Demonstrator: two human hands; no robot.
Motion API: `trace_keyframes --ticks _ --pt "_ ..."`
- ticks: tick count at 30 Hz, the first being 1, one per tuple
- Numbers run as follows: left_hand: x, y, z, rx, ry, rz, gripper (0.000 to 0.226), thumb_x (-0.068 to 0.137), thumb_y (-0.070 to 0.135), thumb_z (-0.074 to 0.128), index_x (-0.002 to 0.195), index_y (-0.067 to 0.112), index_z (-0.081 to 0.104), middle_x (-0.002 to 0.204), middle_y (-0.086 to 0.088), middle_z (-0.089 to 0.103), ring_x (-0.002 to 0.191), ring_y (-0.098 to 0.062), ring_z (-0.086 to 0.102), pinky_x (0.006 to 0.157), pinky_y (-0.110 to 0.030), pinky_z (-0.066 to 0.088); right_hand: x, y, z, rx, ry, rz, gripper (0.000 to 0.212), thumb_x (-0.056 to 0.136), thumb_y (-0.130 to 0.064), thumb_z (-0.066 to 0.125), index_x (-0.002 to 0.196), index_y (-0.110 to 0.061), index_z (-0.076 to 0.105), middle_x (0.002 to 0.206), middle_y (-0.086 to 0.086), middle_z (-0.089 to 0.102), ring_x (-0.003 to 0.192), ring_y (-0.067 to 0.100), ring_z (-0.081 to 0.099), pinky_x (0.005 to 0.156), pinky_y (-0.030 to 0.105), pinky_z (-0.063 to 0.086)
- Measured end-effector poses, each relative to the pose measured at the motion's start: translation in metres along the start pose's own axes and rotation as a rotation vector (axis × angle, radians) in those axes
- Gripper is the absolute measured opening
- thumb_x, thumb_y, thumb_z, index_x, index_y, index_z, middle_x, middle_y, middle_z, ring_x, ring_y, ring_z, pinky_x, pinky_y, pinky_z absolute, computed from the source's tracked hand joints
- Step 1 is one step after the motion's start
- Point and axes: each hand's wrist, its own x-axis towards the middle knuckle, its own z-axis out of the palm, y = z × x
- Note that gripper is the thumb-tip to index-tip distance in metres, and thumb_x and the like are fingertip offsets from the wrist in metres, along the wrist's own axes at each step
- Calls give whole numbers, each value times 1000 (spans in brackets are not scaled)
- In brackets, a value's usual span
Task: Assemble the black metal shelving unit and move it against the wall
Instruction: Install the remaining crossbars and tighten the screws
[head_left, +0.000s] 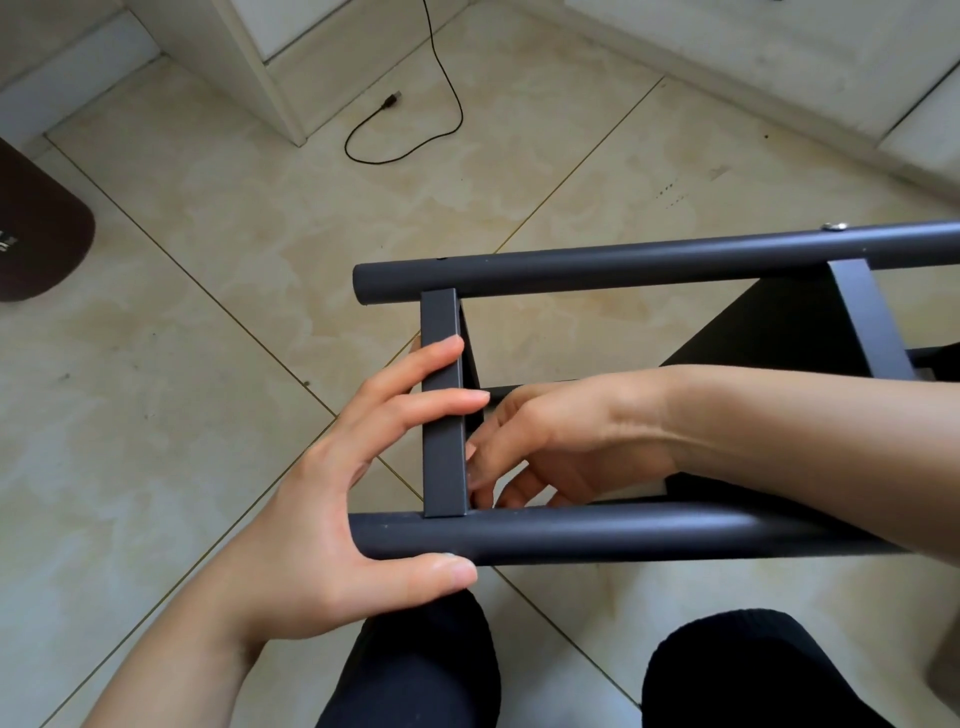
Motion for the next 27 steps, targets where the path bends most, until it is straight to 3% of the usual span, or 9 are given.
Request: trace_keyframes --ticks 4,8,13,18,22,27 --pt "1 0 0 4 -3 3 79 67 36 81 141 35 52 164 9 25 150 -18 30 113 -52 28 1 2 1 -39 41 -3 17 96 -22 60 86 -12 69 72 -2 63 66 13 57 72 33 46" --pt "1 -1 0 10 -6 4 80 67 35 81 142 32 51 165 8 25 151 -18 29 113 -51 28 2 4 3 -62 45 -25 23 99 -24 59 111 -8 68 93 5 62 75 15 58 82 38 45" --pt "2 -2 -2 18 -8 11 81 67 36 81 142 34 51 164 10 24 151 -15 28 116 -48 32 0 -1 -2 5 9 5 11 95 -21 58 93 -17 68 86 1 64 71 13 58 73 31 47" --pt "3 -2 -2 17 -11 10 81 68 36 81 143 34 50 164 10 25 151 -16 28 113 -52 28 1 0 -3 -11 19 9 11 94 -20 60 89 -14 68 81 1 62 73 15 57 76 34 46" --pt "1 -3 -2 21 -14 4 81 68 36 81 143 34 50 164 11 24 151 -16 29 112 -52 29 2 3 2 -43 28 -13 14 98 -24 57 100 -14 67 86 4 60 74 14 56 83 37 44" --pt "1 -3 -1 17 -15 3 82 68 35 81 143 33 50 165 10 24 150 -17 30 112 -54 29 0 1 1 -28 18 -16 14 97 -21 56 95 -15 68 91 4 61 74 14 53 78 31 44"
